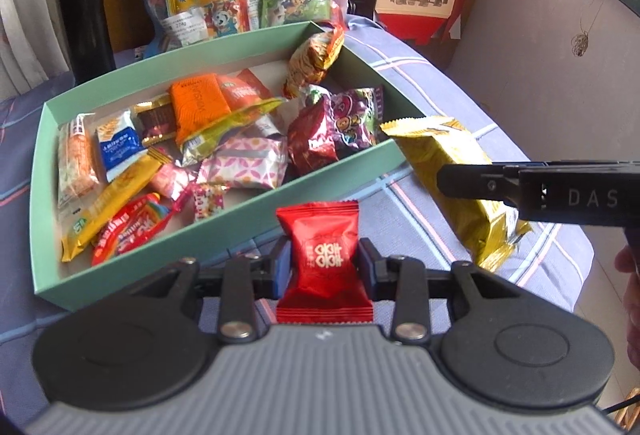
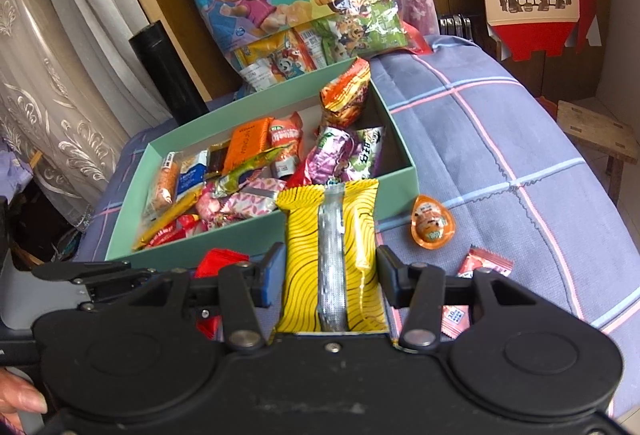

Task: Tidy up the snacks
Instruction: 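Carry red pack and yellow striped bag into the green box and open both tools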

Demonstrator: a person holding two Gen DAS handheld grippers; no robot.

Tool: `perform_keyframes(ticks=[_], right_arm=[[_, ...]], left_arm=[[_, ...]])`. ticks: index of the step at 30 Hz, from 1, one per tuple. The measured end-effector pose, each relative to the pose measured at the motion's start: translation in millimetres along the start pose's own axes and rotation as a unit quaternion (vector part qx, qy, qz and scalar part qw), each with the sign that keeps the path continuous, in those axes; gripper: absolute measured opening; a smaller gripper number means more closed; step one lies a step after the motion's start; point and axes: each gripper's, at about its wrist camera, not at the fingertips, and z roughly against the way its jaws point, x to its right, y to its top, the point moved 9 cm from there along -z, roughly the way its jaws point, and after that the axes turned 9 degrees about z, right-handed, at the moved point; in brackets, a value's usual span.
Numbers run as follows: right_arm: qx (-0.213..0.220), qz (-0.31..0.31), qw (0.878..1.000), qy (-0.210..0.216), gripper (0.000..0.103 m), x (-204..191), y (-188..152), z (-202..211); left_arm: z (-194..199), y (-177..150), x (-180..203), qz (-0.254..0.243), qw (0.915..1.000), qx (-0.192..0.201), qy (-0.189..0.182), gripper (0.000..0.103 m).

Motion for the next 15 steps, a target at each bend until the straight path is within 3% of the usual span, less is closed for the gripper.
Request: perform_keyframes(ticks=[7,15], right_arm=[[0.036,-0.001,0.999,0.005,0.047,-4.7,54.2,-6.8],[0.048,0.004,0.999,0.014,0.047,-7.8,106.9,-36.8]], left_arm=[[12.8,51.3,-26.3,0.028,0.9989,0.036,0.012,0.035],[10.3,107.1,-44.5,0.032,0.9969,0.066,0.031,0.035]])
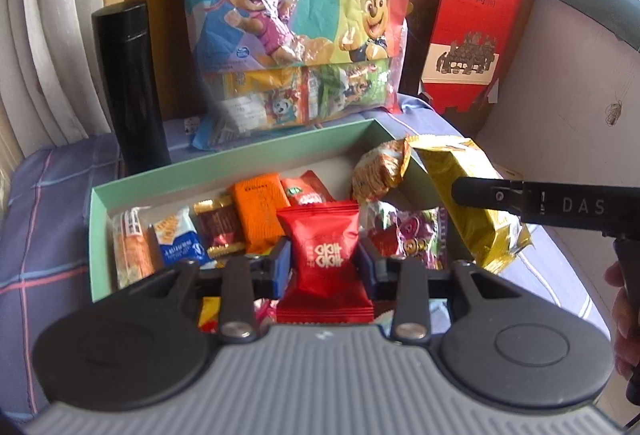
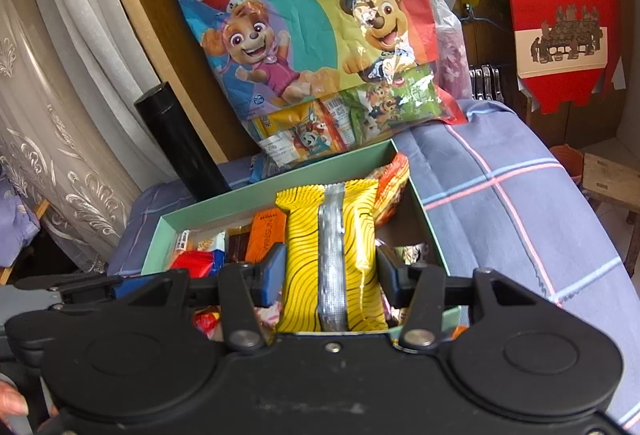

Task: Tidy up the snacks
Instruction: 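Carry red pack and yellow striped bag into the green box and open both tools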

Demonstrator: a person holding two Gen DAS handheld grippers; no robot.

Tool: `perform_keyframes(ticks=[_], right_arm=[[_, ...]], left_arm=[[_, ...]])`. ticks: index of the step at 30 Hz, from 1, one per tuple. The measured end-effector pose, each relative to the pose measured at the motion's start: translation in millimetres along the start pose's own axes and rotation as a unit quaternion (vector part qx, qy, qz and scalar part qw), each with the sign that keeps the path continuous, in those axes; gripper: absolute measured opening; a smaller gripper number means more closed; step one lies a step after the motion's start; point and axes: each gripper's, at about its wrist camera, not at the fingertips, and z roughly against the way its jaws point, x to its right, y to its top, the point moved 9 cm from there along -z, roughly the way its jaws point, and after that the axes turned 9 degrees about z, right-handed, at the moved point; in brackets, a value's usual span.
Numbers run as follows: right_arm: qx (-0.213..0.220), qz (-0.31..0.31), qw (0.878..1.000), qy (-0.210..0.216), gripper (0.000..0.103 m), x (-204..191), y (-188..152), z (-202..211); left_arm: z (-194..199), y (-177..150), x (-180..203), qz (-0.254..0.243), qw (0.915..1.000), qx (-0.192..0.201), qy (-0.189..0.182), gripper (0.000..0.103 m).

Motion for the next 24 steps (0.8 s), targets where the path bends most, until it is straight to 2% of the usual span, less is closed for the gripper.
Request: perform_keyframes(ticks=[9,19,21,22,23,24], right_arm=[[-0.014,-0.002,1.000,0.011,0.048,-2.9,54.5,-66.7],[-0.035,0.023,0.999,0.002,0.048,-3.8,85.2,-136.4],[-0.035,0.028,0.999,-0.003,0.051,-3.1,89.4,-146.2],[-0.034,0.032,0.999,-0.011,0.052,-1.9,91.1,-150.0],[-0.034,0.037,0.999,-0.017,0.058,-1.4,92.7,-153.4],[-0.032,0.041,0.998,-0.019,0.076,-1.2,93.4,-154.7]], left_arm=[[-47.9,36.9,-3.2,0.012,0.9998,-0.012,0.012,0.035],[-99.0,43.7,-4.0,0.025,0.9986,-0.043,0.015,0.035],[-108.3,43.7,-3.6,0.031,0.9982,-0.049,0.016,0.035],[-112.3,44.1,-3.9,0.035,0.9979,-0.050,0.019,0.039],[-115.9,44.0,-4.2,0.037,0.9977,-0.051,0.023,0.046],[-118.8,44.0,-4.7,0.040,0.9975,-0.052,0.027,0.069]])
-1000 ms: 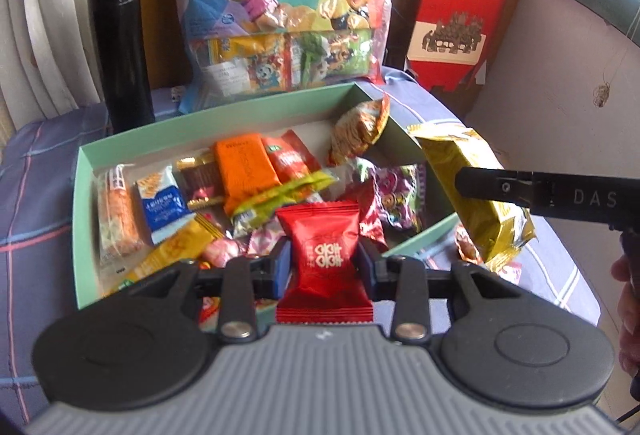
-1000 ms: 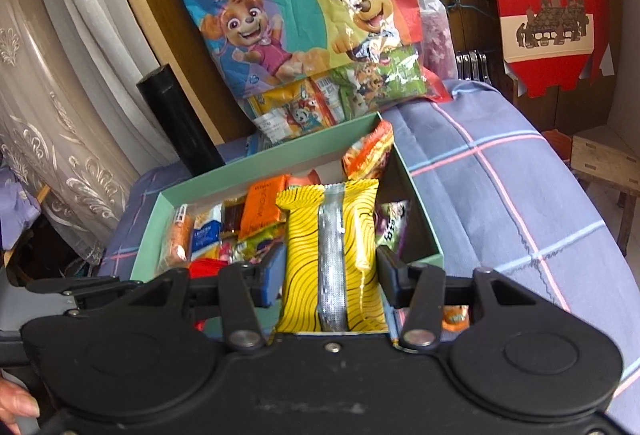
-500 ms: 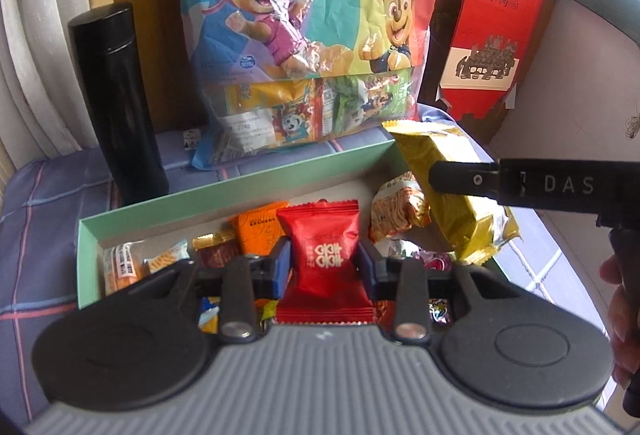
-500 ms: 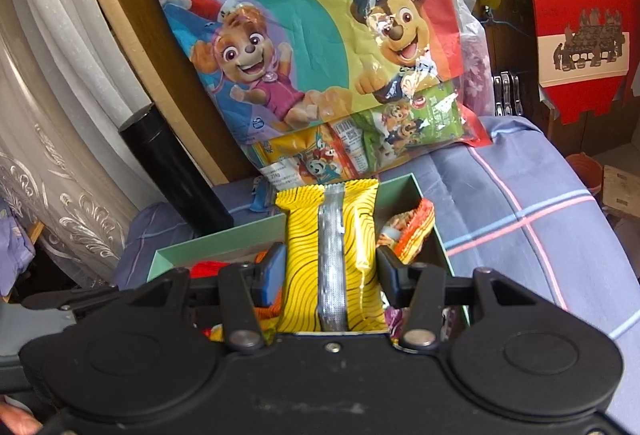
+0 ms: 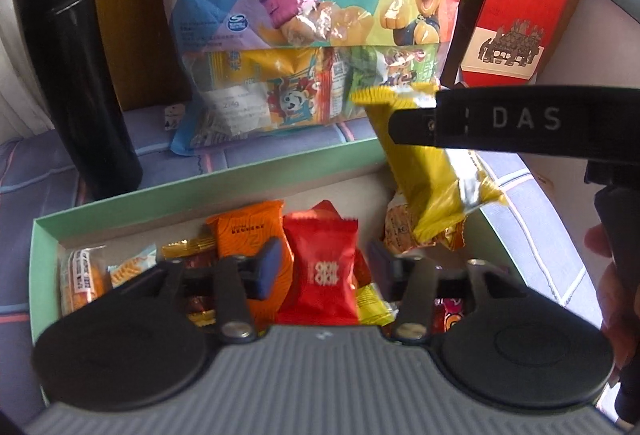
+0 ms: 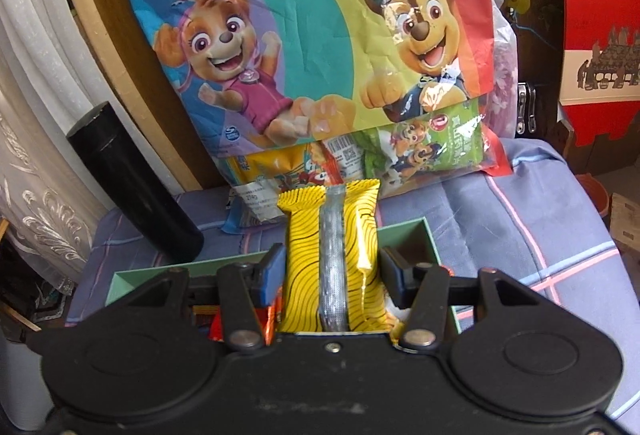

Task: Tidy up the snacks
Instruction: 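Carry red pack and yellow striped bag into the green box and open both tools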

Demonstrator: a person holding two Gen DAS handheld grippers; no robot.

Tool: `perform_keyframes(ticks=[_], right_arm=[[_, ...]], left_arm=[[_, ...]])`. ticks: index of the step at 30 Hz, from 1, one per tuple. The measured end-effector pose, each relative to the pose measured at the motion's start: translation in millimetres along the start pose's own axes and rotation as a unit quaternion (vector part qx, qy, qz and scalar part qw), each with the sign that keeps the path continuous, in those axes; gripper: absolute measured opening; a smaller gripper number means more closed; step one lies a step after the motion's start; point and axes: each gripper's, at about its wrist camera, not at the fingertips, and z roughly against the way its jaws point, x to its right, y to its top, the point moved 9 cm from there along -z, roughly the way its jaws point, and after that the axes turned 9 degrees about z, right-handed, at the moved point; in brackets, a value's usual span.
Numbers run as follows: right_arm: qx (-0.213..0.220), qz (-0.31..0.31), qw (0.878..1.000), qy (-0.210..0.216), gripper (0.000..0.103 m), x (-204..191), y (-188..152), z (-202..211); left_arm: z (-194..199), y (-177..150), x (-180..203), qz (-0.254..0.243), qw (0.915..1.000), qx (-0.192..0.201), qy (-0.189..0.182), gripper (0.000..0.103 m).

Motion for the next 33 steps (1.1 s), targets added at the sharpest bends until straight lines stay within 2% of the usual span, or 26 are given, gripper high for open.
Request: perform_keyframes(ticks=[1,2,3,7,16,26,33], right_arm=[[0.005,0.001,1.000,-0.002,0.084,0.0,1.0,0.2],[0.014,0.002,1.000,-0.006,0.097,0.3,1.7,2.0],[0.019,0.004,1.000,-0.011,0.103,0.5,1.4,4.5],[0.015,0.012,1.000,-0.010,0.103,-2.8,-4.8,10.5],[0.003,0.014,1.000,-0.006,0.103,-11.4,-18.9,33.2],[0.016,0.002,1.000,-0.022,0.103,-8.0,-40.9,100.3],[0.020,-0.020,0.999,-0.031,0.103,7.0,-80.0,156.4]], left_arm=[[-1.1,0.0,-1.0,0.002,1.0000,0.003,0.005,0.087],[-0.8,-0.2,-2.1,0.004,0.9999,0.009,0.008,0.092],[-0.5,-1.0,-2.9,0.004,0.9999,0.011,0.009,0.094],[-0.3,-6.1,-6.4,0.008,0.9999,0.004,0.012,0.095],[24.7,-13.5,-2.2,0.005,0.9997,0.018,0.015,0.103],[75.0,-36.9,20.1,-0.021,0.9990,0.039,0.007,0.103],[101.5,-70.4,45.5,-0.043,0.9982,0.042,-0.007,0.103]])
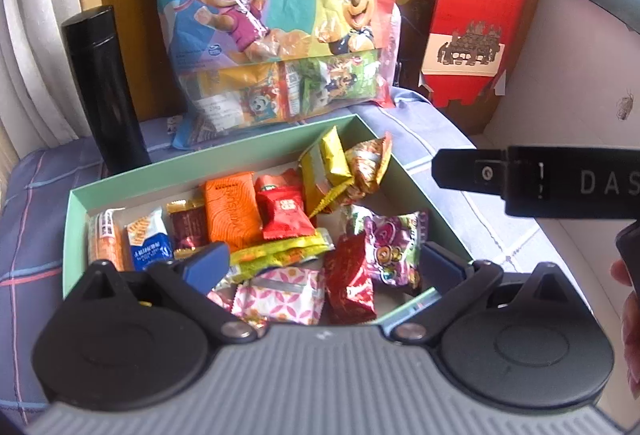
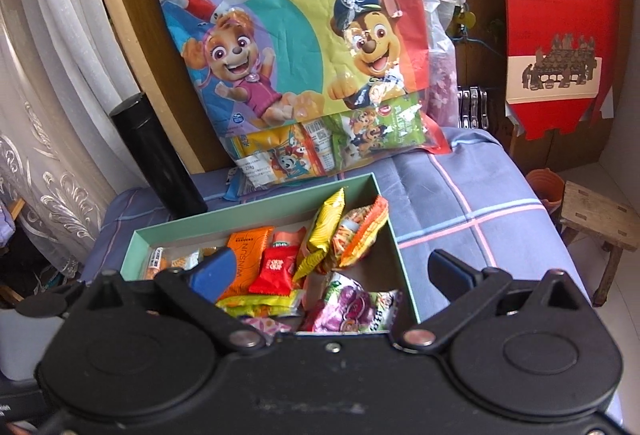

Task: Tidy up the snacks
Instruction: 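Carry red pack and yellow striped bag into the green box and open both tools, then move left tool to pink wafer pack while right tool reaches orange egg candy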

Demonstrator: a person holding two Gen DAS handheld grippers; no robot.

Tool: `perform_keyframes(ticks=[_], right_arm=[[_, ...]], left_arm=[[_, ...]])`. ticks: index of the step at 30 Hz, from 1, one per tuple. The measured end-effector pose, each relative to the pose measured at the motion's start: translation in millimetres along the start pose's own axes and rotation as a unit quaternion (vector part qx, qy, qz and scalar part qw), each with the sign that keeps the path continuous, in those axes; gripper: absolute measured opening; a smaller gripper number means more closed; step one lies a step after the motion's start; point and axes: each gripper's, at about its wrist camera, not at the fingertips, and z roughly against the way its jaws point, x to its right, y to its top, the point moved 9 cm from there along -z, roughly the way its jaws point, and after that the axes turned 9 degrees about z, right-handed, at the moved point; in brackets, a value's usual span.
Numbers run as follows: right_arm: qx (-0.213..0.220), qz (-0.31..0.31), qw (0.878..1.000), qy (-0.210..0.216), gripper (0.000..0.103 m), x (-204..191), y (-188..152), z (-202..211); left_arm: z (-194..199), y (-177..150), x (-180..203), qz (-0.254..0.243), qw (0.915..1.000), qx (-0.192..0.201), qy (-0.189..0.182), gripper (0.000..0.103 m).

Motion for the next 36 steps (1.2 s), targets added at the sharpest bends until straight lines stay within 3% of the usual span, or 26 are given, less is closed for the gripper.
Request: perform_keyframes(ticks=[6,16,19,24,33,35,36], right_arm=[[-0.009,-0.033,0.999,-0.012,0.103,35.3,-50.1,38.7],[-0.035,-0.112,0.993,-0.030,0.103,100.7,-142.1,67.0],[-0.043,-0.121,0.991,-0.038,0.094,114.9,-162.8,68.5],[-0.041,-0.152,0.987,-0.032,0.090,138.2,-185.7,72.2],[-0.047,-0.175,0.983,-0.011,0.073,154.3,-186.7,51.9],[-0.048,-0.175,0.983,-0.005,0.069,152.9,-184.3,46.1],[-0.049,-0.174,0.984,-0.003,0.068,151.7,-182.8,42.6]], left_arm=[[3.9,-39.2,30.0,-0.033,0.9993,-0.013,-0.011,0.103],[-22.0,-96.2,79.9,-0.074,0.9952,-0.059,-0.025,0.103],[-32.8,-106.8,97.8,-0.085,0.9935,-0.070,-0.029,0.103],[-48.1,-119.3,127.5,-0.111,0.9900,-0.077,-0.040,0.100],[-81.2,-140.4,161.8,-0.121,0.9830,-0.121,-0.068,0.064],[-87.2,-144.4,164.3,-0.113,0.9820,-0.133,-0.073,0.046],[-88.1,-143.9,165.2,-0.115,0.9830,-0.126,-0.069,0.043]])
